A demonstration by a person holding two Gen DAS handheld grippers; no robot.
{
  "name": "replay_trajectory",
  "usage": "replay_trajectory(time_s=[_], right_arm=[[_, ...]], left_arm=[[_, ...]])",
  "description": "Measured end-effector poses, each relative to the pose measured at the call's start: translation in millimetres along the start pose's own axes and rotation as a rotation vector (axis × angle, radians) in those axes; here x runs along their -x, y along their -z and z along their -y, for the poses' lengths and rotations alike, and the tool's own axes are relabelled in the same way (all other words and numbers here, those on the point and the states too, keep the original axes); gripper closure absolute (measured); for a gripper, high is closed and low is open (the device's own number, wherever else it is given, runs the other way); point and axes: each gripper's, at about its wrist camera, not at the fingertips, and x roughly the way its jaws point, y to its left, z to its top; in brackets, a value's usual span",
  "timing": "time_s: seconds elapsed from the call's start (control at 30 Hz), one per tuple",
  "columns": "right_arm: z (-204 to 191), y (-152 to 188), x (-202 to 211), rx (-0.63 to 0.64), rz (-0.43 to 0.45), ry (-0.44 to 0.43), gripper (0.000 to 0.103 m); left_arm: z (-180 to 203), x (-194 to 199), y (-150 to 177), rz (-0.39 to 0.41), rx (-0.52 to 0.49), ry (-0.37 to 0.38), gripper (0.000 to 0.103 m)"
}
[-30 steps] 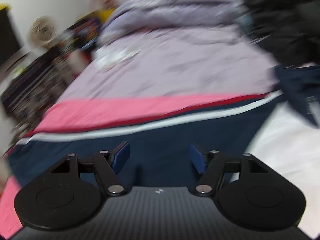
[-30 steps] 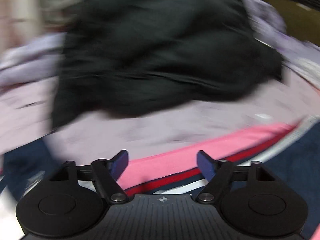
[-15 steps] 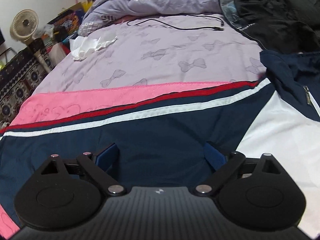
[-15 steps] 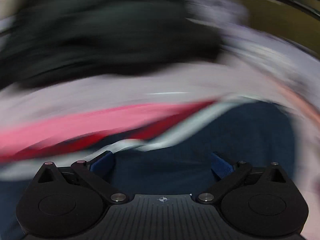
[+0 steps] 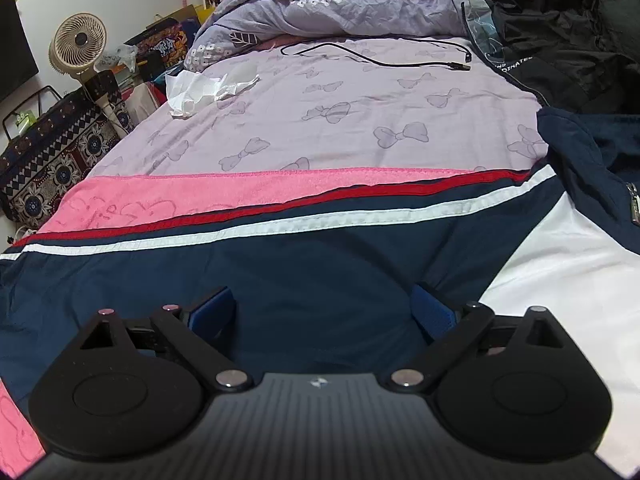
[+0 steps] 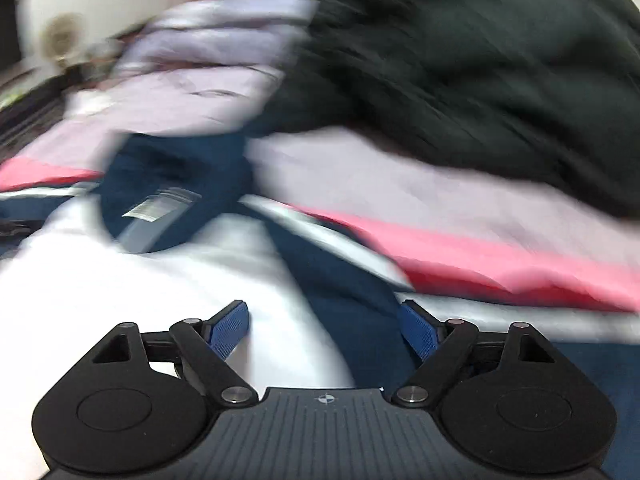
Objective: Fold clothes
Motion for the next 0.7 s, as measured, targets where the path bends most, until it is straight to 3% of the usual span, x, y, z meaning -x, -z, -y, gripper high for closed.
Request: replay_trajectory(time_s=[0.03, 0.07, 0.1, 0.17, 0.2, 0.23, 0.27, 0.3, 0.37, 0.47, 0.57, 0.63, 0.7], right_arm=[[25, 1, 2, -0.029, 0.015, 0.001, 0.040], [48, 0, 5, -0.029, 0.020, 0.002, 0.078], [70, -1, 6, -0.034, 0.014, 0.017, 0.103], [108, -5, 12, -0.071, 0.013, 0.140, 0.103], [125, -8, 15, -0.118, 0.005, 0.262, 0.100], [145, -10, 18, -0.186, -0.010, 0.392, 0.091], [160, -12, 22, -0.240, -0.022, 0.488, 0.058], [168, -16, 27, -0.273, -0.029, 0.534, 0.042], [175, -22, 37, -0.306, -0.035, 0.607, 0.043], [113, -27, 56, -0.096, 0.018, 0.486, 0.037], [36, -14, 66, 0.111, 0.061, 0.256, 0.023], [-11, 2, 70, 0.241, 0.076, 0.104, 0.022], [-25, 22, 67, 0.324, 0.043, 0.061, 0.012]], left_arm=[[-1, 0, 1, 0.001, 0.006, 0.001, 0.002], [-2, -1, 1, 0.002, 0.017, 0.001, 0.001], [-3, -1, 2, 0.001, 0.030, 0.003, 0.001], [-4, -1, 2, -0.003, 0.046, 0.002, 0.001], [-3, -1, 2, -0.002, 0.046, 0.000, 0.001], [-3, -1, 2, 0.000, 0.046, -0.002, 0.001], [-2, -1, 3, 0.002, 0.046, -0.003, 0.001], [-2, -1, 3, 0.002, 0.049, -0.004, 0.001], [-2, -1, 4, 0.005, 0.050, -0.005, 0.001], [-1, 0, 5, 0.013, 0.049, -0.011, 0.001], [0, 1, 5, 0.017, 0.051, -0.017, 0.001], [0, 1, 6, 0.020, 0.050, -0.019, 0.001], [0, 1, 6, 0.022, 0.048, -0.020, 0.001]])
